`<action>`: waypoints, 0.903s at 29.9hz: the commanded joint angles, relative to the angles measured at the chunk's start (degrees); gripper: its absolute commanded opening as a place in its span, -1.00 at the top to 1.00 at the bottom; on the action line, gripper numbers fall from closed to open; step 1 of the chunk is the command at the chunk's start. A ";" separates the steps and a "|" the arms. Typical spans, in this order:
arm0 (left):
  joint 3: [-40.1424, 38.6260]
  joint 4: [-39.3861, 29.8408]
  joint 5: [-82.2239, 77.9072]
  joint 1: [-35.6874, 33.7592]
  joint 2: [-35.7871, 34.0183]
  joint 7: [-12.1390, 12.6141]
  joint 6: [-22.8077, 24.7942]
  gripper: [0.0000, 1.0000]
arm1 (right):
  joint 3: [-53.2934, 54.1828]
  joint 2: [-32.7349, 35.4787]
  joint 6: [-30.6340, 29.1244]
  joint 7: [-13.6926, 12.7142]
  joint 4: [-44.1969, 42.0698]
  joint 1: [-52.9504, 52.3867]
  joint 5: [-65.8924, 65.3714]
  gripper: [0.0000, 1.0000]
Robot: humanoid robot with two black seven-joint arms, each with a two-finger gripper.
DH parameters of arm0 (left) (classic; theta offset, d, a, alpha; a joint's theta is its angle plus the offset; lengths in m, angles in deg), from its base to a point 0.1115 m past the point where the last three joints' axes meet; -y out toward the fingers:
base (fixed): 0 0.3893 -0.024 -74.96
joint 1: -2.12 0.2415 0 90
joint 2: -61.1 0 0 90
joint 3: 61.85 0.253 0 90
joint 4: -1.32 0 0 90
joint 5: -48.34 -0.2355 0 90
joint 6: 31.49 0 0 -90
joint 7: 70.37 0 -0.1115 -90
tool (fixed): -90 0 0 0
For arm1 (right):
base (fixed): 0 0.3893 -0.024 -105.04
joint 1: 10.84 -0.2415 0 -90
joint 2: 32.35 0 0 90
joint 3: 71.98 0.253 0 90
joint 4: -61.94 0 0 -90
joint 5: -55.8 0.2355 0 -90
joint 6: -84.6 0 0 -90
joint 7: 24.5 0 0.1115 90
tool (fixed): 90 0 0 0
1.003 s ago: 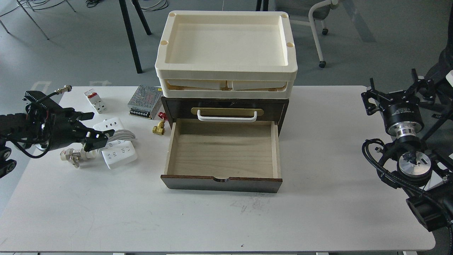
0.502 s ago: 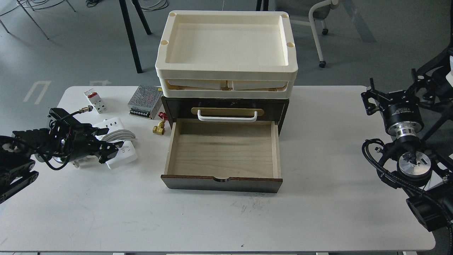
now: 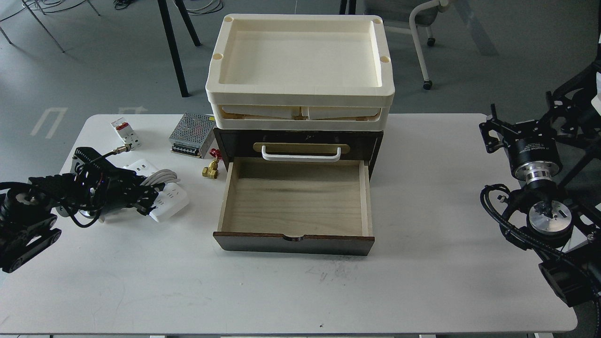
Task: Put charging cable into cabinet
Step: 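Close the left gripper on the power strip and lift it, then carry the power strip over the cabinet and lower it toward the open drawer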
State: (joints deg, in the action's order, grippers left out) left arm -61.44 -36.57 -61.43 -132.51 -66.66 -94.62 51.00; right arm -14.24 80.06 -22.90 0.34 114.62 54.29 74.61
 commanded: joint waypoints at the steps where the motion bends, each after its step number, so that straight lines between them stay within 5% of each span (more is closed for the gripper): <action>1: 0.29 -0.16 0.43 -0.45 -0.03 -0.01 0.12 0.90 | 0.01 -0.17 0.19 0.03 -0.03 0.00 -0.09 -0.99; 12: -0.85 -10.96 0.60 -1.33 -9.86 -0.09 0.04 0.96 | 0.09 -0.17 0.28 0.03 -0.12 0.00 -0.09 -0.99; 27: -1.90 -22.05 0.78 -14.68 -27.26 -0.53 0.30 0.95 | 0.09 -0.17 0.19 0.12 -0.03 0.00 -0.09 -0.99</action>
State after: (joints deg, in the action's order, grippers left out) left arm -63.30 -57.67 -60.63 -144.08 -90.58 -95.17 51.37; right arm -14.14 79.89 -22.62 0.41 114.59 54.29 74.52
